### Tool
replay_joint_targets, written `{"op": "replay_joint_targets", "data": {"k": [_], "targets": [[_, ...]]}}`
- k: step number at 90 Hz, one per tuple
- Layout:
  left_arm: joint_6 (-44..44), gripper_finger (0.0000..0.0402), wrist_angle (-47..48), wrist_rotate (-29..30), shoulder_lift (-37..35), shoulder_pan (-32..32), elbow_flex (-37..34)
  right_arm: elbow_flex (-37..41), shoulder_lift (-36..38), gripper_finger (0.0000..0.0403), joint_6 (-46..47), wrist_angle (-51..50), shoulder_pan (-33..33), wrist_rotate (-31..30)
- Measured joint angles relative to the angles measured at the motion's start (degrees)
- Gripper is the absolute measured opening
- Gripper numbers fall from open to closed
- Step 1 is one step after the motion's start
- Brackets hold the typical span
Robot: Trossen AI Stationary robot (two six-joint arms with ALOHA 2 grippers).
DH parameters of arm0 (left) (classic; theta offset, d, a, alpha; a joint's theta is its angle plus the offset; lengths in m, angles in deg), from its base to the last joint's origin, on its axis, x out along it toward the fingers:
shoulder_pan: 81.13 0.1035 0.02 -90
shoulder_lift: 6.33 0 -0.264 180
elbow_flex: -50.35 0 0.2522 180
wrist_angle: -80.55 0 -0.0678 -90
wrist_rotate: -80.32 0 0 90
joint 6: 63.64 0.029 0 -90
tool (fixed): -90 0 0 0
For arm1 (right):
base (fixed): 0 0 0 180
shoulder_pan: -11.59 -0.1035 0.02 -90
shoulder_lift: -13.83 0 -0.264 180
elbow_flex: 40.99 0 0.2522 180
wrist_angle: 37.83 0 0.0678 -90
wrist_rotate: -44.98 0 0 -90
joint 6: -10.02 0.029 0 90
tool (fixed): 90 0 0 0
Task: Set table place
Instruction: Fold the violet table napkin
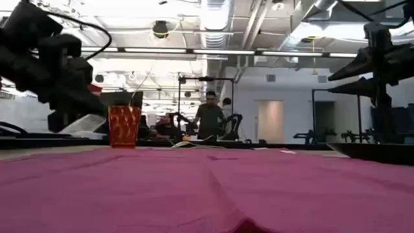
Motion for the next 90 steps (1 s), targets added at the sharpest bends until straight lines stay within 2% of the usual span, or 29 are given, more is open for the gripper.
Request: {"op": "replay_joint_targets", "data": {"k": [28, 54, 60, 76, 90], "targets": [[7.4, 0.0, 0.2, -0.4, -0.1, 0.8, 7.8, -6.5, 0.0, 0.0118, -5.4, 0.6, 0.0, 0.0], [11.1, 0.0, 0.5, -0.3, -0.1, 3.2, 12.8, -7.1, 0.0, 0.0118, -5.6, 0.9, 0.0, 0.0], [11.9, 0.0, 3.0, -0.3, -0.1, 3.5, 15.2, -7.1, 0.0, 0.0118, -4.8, 2.1, 0.0, 0.0], [19.2, 0.0, 17.8, -0.4, 3.5, 5.0, 28.0, -11.8, -3.6, 0.0118, -7.2, 3.6, 0.0, 0.0], [29.1, 0.0, 30.1, -0.4, 9.5, 8.8, 42.9, -22.7, -12.1, 0.0118, -14.2, 1.2, 1.9, 0.1]]}}
